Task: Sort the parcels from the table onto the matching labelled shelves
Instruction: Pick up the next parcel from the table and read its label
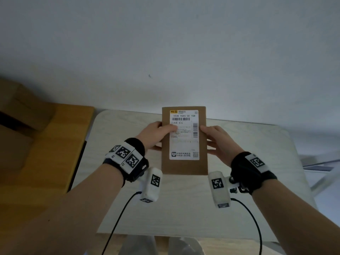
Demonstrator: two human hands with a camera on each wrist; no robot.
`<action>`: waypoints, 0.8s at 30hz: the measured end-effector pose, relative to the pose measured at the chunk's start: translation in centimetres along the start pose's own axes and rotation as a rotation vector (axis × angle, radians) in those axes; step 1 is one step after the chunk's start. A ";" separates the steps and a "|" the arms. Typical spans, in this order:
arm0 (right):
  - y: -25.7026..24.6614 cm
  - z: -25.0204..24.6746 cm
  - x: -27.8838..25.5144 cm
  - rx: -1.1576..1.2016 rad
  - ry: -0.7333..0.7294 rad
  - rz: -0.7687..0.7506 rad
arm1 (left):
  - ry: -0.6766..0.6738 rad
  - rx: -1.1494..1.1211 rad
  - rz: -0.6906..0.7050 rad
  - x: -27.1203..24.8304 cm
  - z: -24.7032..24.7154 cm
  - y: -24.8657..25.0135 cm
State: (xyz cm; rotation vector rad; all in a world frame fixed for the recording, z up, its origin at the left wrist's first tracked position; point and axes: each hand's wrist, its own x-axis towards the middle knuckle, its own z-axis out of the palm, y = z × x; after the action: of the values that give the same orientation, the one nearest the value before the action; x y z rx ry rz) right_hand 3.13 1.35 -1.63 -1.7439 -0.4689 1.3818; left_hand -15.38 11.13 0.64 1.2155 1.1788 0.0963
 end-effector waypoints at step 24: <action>-9.2 -0.8 -5.5 0.176 -0.054 -0.371 | -0.001 -0.118 0.293 -6.2 -2.7 8.2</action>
State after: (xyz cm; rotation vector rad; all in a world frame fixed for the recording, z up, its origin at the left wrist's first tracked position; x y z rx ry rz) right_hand 3.95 2.39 9.02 -1.3975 -0.6449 1.1677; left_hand -16.09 12.54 11.19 1.2756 0.9735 0.3793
